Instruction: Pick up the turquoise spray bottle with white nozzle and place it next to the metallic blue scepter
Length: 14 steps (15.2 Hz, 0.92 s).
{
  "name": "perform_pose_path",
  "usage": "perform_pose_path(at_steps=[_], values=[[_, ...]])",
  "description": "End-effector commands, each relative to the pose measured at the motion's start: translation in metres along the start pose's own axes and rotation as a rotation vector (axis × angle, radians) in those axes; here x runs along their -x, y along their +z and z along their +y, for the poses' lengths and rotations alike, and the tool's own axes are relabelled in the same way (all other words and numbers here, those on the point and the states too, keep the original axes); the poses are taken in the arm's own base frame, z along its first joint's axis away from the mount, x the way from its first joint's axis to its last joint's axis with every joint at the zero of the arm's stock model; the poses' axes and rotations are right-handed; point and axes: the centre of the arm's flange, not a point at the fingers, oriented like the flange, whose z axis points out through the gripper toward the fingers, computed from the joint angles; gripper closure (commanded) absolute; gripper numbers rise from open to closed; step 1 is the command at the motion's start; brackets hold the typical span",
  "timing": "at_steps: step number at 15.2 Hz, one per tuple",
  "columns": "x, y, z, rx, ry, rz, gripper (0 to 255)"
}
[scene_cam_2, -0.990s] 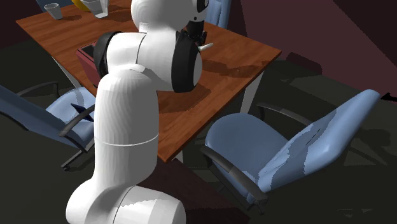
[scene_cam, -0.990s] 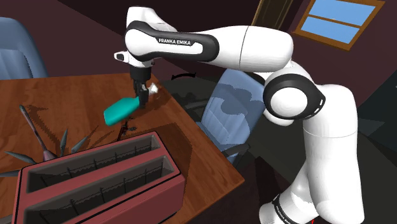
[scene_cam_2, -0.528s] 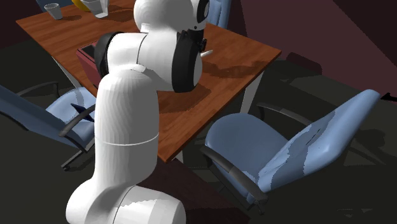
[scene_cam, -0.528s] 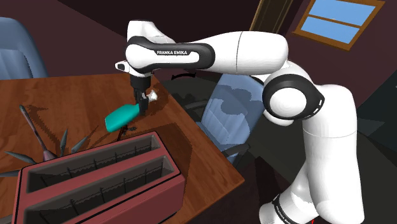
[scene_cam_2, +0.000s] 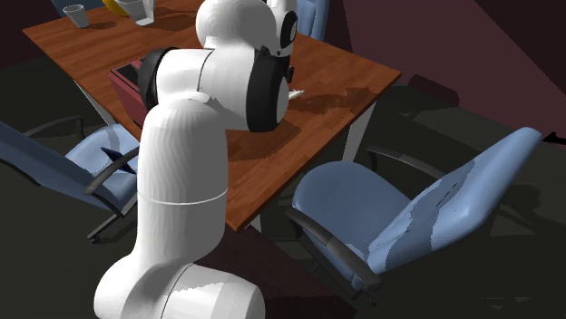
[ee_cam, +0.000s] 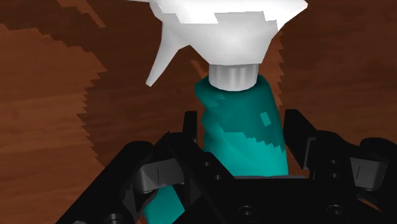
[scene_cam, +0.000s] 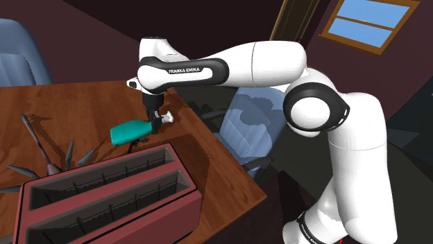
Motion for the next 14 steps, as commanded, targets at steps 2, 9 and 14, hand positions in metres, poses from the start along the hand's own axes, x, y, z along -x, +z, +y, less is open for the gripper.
perform_pose_path(at_steps=[2,9,14], values=[[0.001,0.016,0.002,0.001,0.000,0.000,255],[0.001,0.025,0.002,0.001,0.000,0.000,255],[0.001,0.025,0.002,0.001,0.000,0.000,0]])
